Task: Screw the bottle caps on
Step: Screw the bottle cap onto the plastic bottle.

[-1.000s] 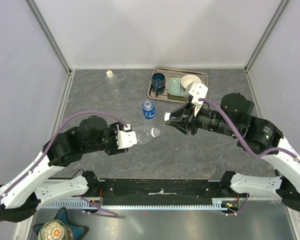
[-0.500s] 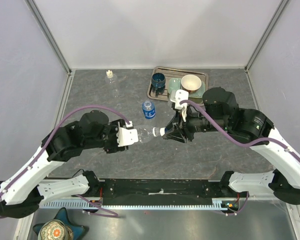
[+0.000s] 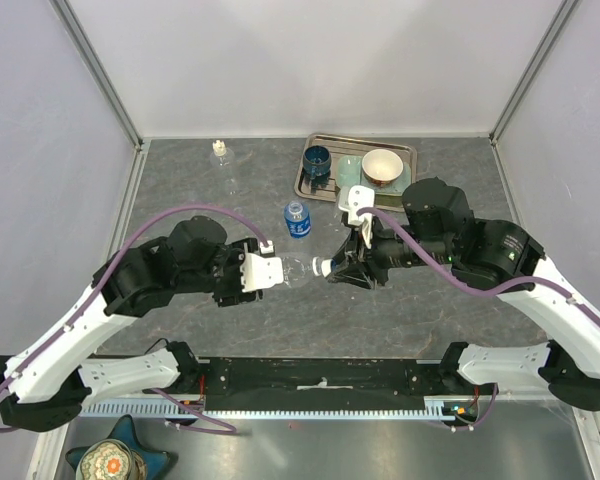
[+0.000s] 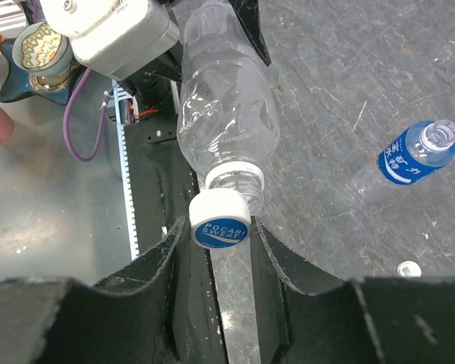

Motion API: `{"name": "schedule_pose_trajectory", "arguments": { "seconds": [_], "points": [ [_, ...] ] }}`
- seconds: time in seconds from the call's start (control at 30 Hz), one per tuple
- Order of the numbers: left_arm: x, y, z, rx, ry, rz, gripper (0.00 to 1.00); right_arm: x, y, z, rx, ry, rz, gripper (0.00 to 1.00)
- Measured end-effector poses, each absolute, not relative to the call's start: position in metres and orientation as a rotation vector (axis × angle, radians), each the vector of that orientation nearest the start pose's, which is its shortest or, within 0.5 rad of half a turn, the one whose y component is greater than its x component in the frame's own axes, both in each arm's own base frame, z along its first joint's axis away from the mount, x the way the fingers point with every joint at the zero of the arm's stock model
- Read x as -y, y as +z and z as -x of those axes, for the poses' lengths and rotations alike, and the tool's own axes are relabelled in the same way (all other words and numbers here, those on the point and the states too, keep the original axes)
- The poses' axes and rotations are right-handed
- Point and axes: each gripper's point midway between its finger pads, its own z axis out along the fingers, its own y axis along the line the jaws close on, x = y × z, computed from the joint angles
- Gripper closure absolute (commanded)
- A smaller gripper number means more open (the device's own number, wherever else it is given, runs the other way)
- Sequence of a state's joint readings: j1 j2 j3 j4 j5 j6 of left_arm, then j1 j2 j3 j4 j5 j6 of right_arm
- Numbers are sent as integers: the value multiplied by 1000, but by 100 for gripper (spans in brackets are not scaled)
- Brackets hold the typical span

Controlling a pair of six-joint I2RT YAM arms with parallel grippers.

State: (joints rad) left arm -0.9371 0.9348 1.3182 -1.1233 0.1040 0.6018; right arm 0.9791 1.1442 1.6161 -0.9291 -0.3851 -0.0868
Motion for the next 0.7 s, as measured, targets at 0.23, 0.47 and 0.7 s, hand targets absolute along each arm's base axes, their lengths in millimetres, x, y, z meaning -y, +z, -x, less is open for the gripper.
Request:
{"name": "schedule_pose_trajectory", "arguments": {
  "seconds": [0.23,0.47,0.7],
  "points": [
    [181,285,-137,-1633,-302,-1662,77,-280,374,-113,-1681,929,1305,64],
    [180,291,-128,-1623,-353,-1678,78,-279,377,-114,-1664,927,1303,65],
    [180,290,-123,-1623,-379,-1698,78,-282,381,-113,-1637,940,1301,65]
  ]
}}
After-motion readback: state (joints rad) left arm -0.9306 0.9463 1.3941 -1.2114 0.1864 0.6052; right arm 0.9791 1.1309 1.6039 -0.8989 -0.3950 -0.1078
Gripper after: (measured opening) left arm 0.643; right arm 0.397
